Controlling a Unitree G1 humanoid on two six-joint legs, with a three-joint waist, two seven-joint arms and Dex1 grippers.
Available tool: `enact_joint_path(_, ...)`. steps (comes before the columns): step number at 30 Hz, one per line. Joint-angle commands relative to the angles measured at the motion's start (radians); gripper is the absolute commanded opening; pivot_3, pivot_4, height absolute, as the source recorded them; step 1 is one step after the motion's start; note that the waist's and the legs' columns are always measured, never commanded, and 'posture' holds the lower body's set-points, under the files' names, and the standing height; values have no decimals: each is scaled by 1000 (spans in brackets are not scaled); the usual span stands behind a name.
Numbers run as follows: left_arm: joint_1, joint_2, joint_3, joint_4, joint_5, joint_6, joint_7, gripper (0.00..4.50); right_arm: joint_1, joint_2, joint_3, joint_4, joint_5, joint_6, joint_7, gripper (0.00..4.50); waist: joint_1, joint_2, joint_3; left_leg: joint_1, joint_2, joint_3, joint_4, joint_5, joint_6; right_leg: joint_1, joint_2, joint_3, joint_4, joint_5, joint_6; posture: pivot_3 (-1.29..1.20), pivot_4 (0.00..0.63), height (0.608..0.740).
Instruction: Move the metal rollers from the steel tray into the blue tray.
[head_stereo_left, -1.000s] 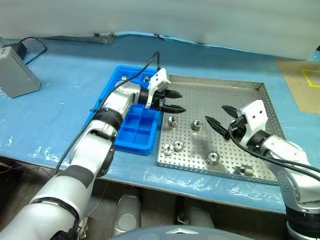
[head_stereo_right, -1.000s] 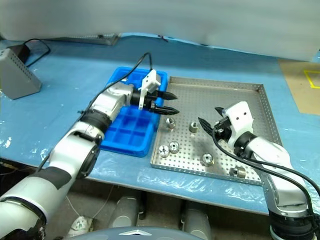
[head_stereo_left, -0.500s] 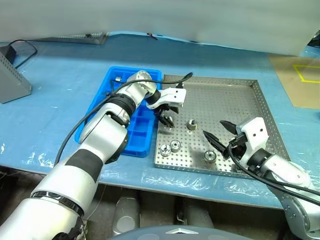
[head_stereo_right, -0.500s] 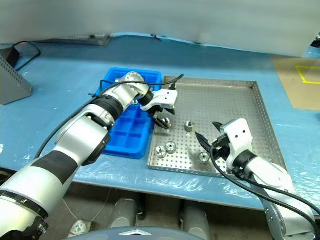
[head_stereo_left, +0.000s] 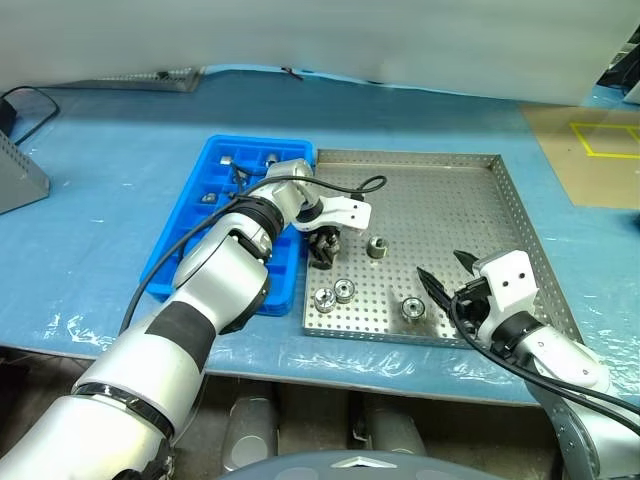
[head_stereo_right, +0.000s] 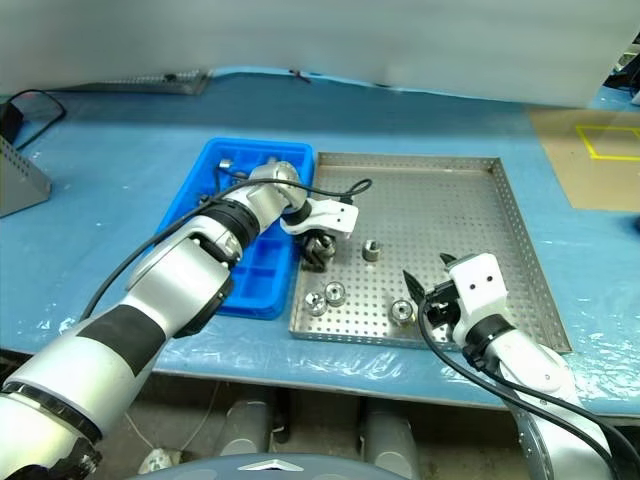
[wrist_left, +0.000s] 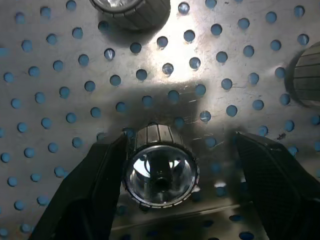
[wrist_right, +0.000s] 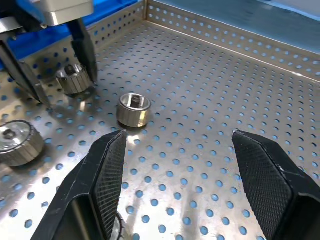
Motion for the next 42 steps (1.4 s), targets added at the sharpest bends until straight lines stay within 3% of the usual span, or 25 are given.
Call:
enact_joint_path(1,23,-5,-17,9,36,33,36,3615,-2,12,7,16,-25,-60,0,3474,0,0,0,1,0,0,0,0,1,1,0,0,0,0,0,-278,150,740)
enact_joint_path(4,36,-4,-20,8,44,29,53,3435,2,18,11,23,-37,-75,0,3503,0,0,0,7,0,0,0,-1,1,8,0,0,-1,0,0,-279,150,740)
enact_joint_path(10,60,4,-27,4,58,4,79,1771,0,19,6,25,-56,-81,-1,3514,0,0,0,32,0,0,-5,-1,1,35,0,-1,-15,-4,7,-279,150,740)
enact_joint_path(21,55,10,55,-8,-9,8,69,1735,-47,20,14,3,-47,-34,-5,3514,-19,0,0,33,-1,0,-6,-1,1,37,-1,-1,-19,-4,7,-257,150,740)
enact_joint_path(25,27,28,165,-41,-124,-24,-62,1735,-65,16,18,-7,-38,-11,3,3514,-19,0,0,23,-1,0,-6,-2,2,28,-1,-1,-17,-4,7,-249,150,740)
enact_joint_path(26,21,34,183,-48,-140,-29,-76,1735,-69,14,17,-6,-38,-8,5,3514,-19,0,0,19,-1,0,-5,-2,3,24,-1,-1,-16,1,1,-242,150,740)
enact_joint_path(32,-7,111,289,-91,-234,9,-118,1735,-115,3,13,7,-26,11,27,3514,-24,0,0,-5,0,1,-4,-1,8,-3,-1,-1,-5,3,-1,-194,150,740)
enact_joint_path(36,11,177,341,-158,-297,45,-165,1735,-176,-12,7,32,-2,25,58,3514,-20,0,0,-3,0,1,-4,-1,8,-4,-1,-1,-3,1,-4,-141,150,740)
enact_joint_path(42,152,315,435,-470,-405,247,-123,1735,-382,-17,60,114,103,68,160,3514,-16,0,0,1,1,1,-2,2,3,-2,-1,0,0,3,-6,31,150,740)
